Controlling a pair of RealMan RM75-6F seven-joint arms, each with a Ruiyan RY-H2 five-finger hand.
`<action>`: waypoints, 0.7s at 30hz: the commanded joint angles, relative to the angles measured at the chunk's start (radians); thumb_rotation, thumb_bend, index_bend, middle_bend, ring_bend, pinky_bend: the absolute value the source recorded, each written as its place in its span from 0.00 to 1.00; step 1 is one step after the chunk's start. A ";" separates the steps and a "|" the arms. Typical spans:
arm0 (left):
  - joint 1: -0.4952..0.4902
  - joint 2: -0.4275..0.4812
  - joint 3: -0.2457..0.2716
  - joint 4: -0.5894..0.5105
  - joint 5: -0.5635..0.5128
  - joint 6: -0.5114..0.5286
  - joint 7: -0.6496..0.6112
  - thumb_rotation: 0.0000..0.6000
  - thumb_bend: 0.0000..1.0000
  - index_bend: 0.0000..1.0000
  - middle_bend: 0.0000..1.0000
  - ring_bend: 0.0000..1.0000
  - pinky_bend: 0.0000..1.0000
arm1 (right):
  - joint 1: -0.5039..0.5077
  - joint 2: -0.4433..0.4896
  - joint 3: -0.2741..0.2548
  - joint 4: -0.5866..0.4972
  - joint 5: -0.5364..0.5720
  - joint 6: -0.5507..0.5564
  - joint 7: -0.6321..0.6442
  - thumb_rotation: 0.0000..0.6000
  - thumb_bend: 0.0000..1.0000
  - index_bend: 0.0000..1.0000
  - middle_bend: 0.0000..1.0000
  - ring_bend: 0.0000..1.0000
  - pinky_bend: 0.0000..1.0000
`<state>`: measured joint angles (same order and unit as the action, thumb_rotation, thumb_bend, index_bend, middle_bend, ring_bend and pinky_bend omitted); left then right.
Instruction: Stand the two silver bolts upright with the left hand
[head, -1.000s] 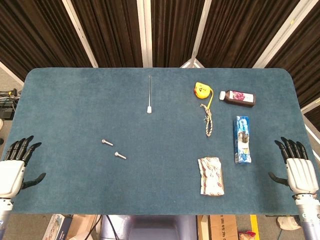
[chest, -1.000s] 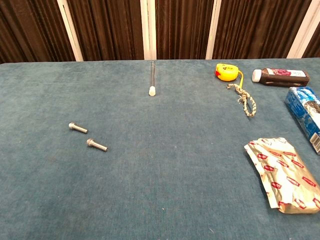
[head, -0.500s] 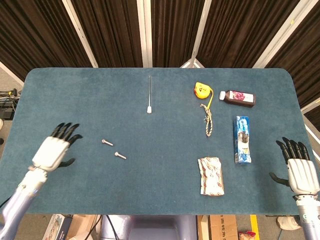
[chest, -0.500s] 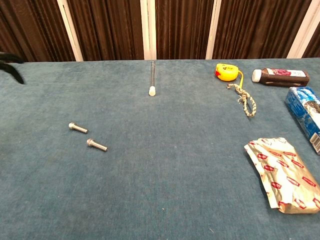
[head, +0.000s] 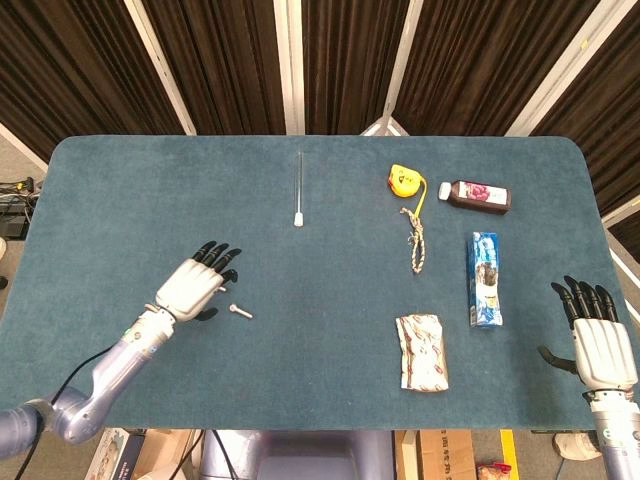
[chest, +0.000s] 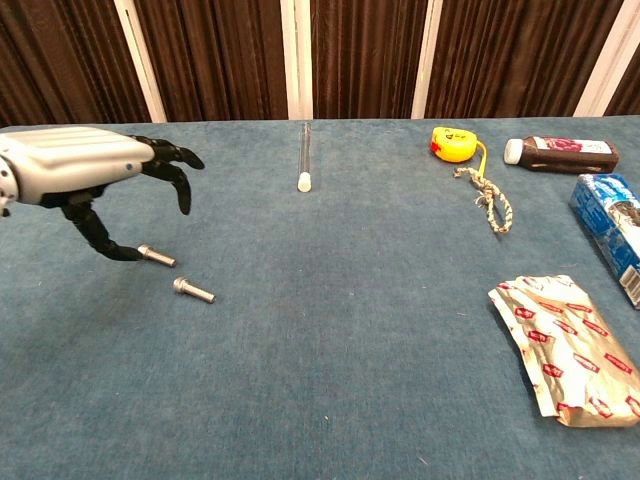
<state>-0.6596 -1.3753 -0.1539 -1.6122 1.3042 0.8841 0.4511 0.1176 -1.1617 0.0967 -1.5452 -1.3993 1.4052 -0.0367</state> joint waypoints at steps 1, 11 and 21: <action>-0.017 -0.035 0.011 -0.001 -0.023 0.006 0.050 1.00 0.34 0.38 0.06 0.00 0.00 | 0.000 0.000 0.001 0.001 0.001 0.000 0.003 1.00 0.16 0.14 0.09 0.07 0.00; -0.030 -0.128 0.047 0.043 -0.073 0.026 0.122 1.00 0.34 0.40 0.06 0.00 0.00 | 0.000 0.005 0.003 0.007 0.010 -0.012 0.025 1.00 0.16 0.15 0.09 0.07 0.00; -0.051 -0.185 0.068 0.098 -0.078 0.041 0.157 1.00 0.35 0.42 0.06 0.00 0.00 | 0.002 0.002 0.007 0.015 0.021 -0.020 0.030 1.00 0.16 0.14 0.09 0.06 0.00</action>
<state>-0.7084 -1.5555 -0.0894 -1.5190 1.2263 0.9224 0.6034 0.1199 -1.1597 0.1036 -1.5307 -1.3790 1.3857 -0.0065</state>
